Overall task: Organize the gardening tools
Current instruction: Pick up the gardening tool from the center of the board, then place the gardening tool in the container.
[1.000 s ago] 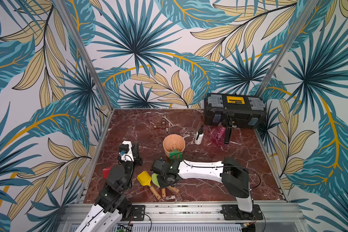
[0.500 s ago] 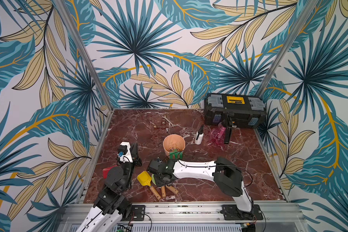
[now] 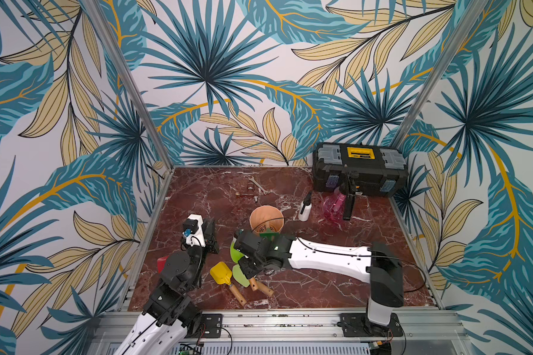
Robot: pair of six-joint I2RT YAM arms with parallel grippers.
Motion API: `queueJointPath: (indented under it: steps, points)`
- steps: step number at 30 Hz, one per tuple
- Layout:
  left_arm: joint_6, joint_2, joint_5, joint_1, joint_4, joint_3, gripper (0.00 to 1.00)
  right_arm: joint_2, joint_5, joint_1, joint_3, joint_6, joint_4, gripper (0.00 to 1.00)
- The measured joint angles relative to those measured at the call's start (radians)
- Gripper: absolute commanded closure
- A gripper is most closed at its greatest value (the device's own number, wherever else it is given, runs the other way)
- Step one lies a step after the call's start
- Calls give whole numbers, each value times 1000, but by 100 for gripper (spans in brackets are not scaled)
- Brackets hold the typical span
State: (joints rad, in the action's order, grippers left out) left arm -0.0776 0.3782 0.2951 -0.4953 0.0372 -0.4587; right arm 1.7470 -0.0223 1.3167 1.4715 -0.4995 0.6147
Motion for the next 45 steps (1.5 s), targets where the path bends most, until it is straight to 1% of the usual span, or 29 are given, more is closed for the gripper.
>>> queueJointPath:
  steps: [4, 9, 11, 12, 15, 19, 23, 27, 31, 37, 40, 45]
  points:
    - [20, 35, -89, 0, 0, -68, 68, -148, -163, -108, -81, 145, -27, 90]
    - [27, 95, -251, 0, -5, -117, 62, -229, -464, -282, -196, 332, -42, 90]
    - [10, 130, -322, 0, -9, -138, 61, -241, -574, -317, -215, 391, -42, 90]
    - [-6, 151, -354, 0, -11, -150, 59, -247, -615, -327, -219, 414, -42, 90]
    - [-78, 224, -432, 0, -10, -198, 57, -286, -684, -340, -238, 465, -72, 90]
    - [-235, 308, -454, 0, 5, -266, 57, -363, -664, -341, -298, 492, -136, 90]
    - [-429, 347, -448, 0, 3, -278, 57, -394, -584, -341, -352, 496, -206, 89]
    - [-587, 360, -444, 0, -2, -278, 57, -416, -501, -341, -403, 496, -268, 89]
    - [-696, 385, -441, 0, 22, -294, 57, -446, -428, -341, -425, 496, -329, 90]
    - [-790, 450, -480, 0, 34, -317, 57, -478, -354, -341, -428, 496, -416, 90]
    - [-826, 489, -520, 0, 19, -317, 62, -477, -329, -341, -428, 496, -443, 90]
    - [-866, 533, -590, 1, -38, -317, 80, -458, -299, -341, -424, 497, -456, 90]
